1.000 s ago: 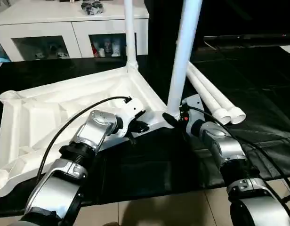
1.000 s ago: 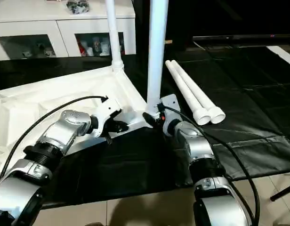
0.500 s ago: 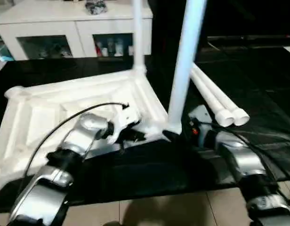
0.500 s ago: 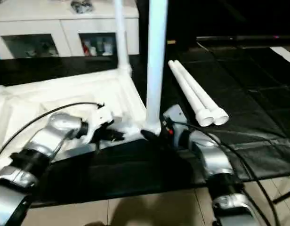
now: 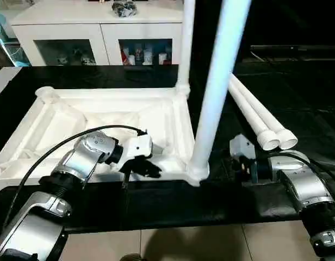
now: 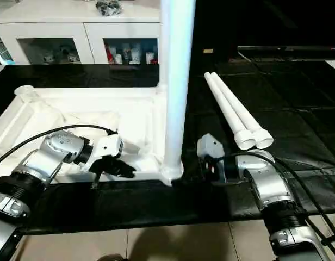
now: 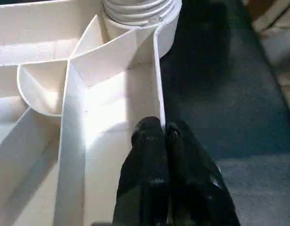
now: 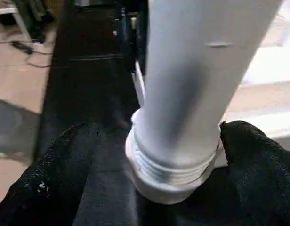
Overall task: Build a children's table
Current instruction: Rotate leg to tighten
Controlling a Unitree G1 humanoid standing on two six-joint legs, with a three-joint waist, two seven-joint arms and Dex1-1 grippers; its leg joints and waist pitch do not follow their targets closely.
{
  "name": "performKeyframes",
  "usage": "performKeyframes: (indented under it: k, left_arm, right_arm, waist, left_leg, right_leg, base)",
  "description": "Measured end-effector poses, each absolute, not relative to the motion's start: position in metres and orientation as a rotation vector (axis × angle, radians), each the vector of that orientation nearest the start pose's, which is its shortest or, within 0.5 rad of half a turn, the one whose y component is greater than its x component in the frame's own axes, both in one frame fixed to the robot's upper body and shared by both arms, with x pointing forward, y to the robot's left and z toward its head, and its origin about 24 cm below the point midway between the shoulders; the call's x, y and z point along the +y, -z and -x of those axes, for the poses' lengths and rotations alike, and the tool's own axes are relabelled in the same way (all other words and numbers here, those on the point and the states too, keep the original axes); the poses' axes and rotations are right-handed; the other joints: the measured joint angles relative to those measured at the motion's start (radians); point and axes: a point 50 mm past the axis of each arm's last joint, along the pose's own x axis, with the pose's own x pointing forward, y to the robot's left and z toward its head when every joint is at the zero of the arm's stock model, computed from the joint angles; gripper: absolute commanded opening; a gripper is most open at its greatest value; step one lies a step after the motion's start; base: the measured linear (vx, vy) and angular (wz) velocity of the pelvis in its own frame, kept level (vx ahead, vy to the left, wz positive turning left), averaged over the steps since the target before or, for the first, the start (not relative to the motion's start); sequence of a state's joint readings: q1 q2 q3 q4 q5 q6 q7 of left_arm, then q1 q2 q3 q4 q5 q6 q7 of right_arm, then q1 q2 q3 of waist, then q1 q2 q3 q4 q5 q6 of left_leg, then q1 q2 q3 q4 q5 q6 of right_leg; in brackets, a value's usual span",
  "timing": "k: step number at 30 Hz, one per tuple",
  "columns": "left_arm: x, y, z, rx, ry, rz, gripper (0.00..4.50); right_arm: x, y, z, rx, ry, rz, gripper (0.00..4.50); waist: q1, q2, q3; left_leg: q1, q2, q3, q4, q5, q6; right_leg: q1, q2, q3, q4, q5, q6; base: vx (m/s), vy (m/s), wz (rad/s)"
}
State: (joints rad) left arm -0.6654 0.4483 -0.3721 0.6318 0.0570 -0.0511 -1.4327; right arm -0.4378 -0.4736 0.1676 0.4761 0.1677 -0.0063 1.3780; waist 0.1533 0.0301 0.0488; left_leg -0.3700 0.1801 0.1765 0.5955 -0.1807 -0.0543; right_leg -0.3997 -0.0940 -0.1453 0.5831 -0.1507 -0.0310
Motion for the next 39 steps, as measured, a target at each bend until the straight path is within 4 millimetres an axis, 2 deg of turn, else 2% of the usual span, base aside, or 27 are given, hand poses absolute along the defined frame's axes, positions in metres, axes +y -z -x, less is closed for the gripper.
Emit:
performKeyframes:
  k: [1,2,4,8,11,12,16,18,21,26,30,34,39]
  left_arm:
    - [0.141,-0.066,-0.313,0.48,1.6,-0.6,0.0]
    - [0.14,-0.066,-0.312,0.48,1.619,-0.606,0.0]
    - [0.138,-0.066,-0.311,0.475,1.638,-0.616,0.0]
    - [0.135,-0.065,-0.311,0.454,1.648,-0.638,0.0]
    - [0.135,-0.065,-0.311,0.451,1.65,-0.64,0.0]
    - [0.135,-0.065,-0.311,0.451,1.65,-0.64,0.0]
    - [0.135,-0.065,-0.311,0.451,1.651,-0.642,0.0]
    - [0.135,-0.065,-0.311,0.449,1.652,-0.644,0.0]
    - [0.135,-0.065,-0.311,0.449,1.654,-0.646,0.0]
    - [0.135,-0.065,-0.311,0.462,1.648,-0.617,0.0]
    - [0.131,-0.062,-0.311,0.508,1.607,-0.495,0.0]
    - [0.127,-0.059,-0.317,0.518,1.481,-0.418,0.0]
    - [0.112,-0.056,-0.331,0.523,1.241,-0.303,0.0]
  right_arm:
    - [-0.174,-0.058,-0.289,0.303,-1.424,0.259,4.45]
    - [-0.174,-0.058,-0.289,0.309,-1.44,0.259,4.17]
    - [-0.172,-0.057,-0.289,0.318,-1.455,0.263,4.17]
    - [-0.172,-0.052,-0.288,0.347,-1.487,0.276,3.85]
    - [-0.172,-0.054,-0.289,0.34,-1.497,0.285,3.65]
    - [-0.172,-0.054,-0.289,0.338,-1.498,0.286,3.42]
    - [-0.171,-0.053,-0.288,0.333,-1.504,0.283,3.29]
    - [-0.17,-0.053,-0.288,0.333,-1.505,0.282,2.97]
    - [-0.17,-0.053,-0.288,0.331,-1.508,0.28,2.77]
    - [-0.171,-0.052,-0.288,0.341,-1.505,0.258,2.7]
    - [-0.172,-0.049,-0.284,0.368,-1.447,0.141,2.69]
    - [-0.172,-0.045,-0.289,0.376,-1.287,0.077,2.66]
    - [-0.163,-0.039,-0.315,0.335,-0.898,-0.033,2.65]
  waist:
    - [0.002,0.0,0.0]
    - [0.005,0.0,0.0]
    - [0.01,0.0,0.0]
    - [0.015,0.0,0.0]
    - [0.015,-0.001,-0.001]
    - [0.015,-0.002,-0.001]
    - [0.015,-0.002,-0.001]
    - [0.015,-0.002,-0.001]
    - [0.015,-0.002,-0.001]
    - [0.016,-0.002,-0.001]
    - [0.019,-0.002,-0.001]
    - [0.011,-0.001,-0.001]
    - [-0.038,-0.001,-0.001]
  left_leg:
    - [0.0,0.0,0.0,0.0,0.0,0.0]
    - [0.0,0.0,0.0,0.0,0.0,0.0]
    - [0.001,0.0,0.0,0.0,0.0,0.0]
    - [0.0,0.0,0.0,0.002,0.0,0.0]
    - [0.0,0.0,0.0,0.002,0.0,0.0]
    - [0.0,0.0,0.0,0.002,0.0,0.0]
    - [0.0,0.0,0.0,0.002,0.0,0.0]
    - [0.0,0.0,0.0,0.002,0.0,0.0]
    - [0.0,0.0,0.0,0.001,0.0,0.0]
    - [0.0,0.0,0.0,0.001,0.0,0.0]
    - [0.0,0.0,0.0,0.002,0.0,0.0]
    - [0.002,0.0,0.0,0.003,0.0,0.0]
    - [0.002,0.0,0.0,0.005,0.001,-0.001]
  right_leg:
    - [0.0,0.0,0.0,0.0,0.0,0.0]
    - [0.0,0.0,0.0,0.0,0.0,0.0]
    - [0.001,0.0,0.0,0.0,0.0,0.0]
    - [0.002,0.0,0.001,0.0,0.0,0.0]
    - [0.002,0.0,0.001,0.0,0.0,0.0]
    - [0.002,0.0,0.001,0.0,0.0,0.0]
    - [0.002,0.0,0.001,0.0,0.0,0.0]
    - [0.002,0.0,0.001,0.0,0.0,0.0]
    - [0.002,0.0,0.001,0.0,0.0,0.001]
    - [0.002,0.0,0.001,0.0,0.0,0.001]
    - [0.002,0.0,0.002,0.0,0.0,0.0]
    - [0.004,0.0,0.002,0.001,0.0,0.0]
    - [0.003,0.0,0.001,-0.001,0.0,0.001]
  base:
    - [0.0,0.0,0.0]
    - [0.0,0.0,0.0]
    - [0.0,0.0,0.0]
    - [0.0,0.0,0.0]
    - [0.0,0.0,0.0]
    - [0.0,0.0,0.0]
    - [0.0,0.0,0.0]
    - [0.0,0.0,0.0]
    - [0.0,0.0,0.0]
    - [0.0,0.0,0.0]
    - [0.0,0.0,0.0]
    - [0.0,0.0,0.0]
    - [0.0,0.0,0.0]
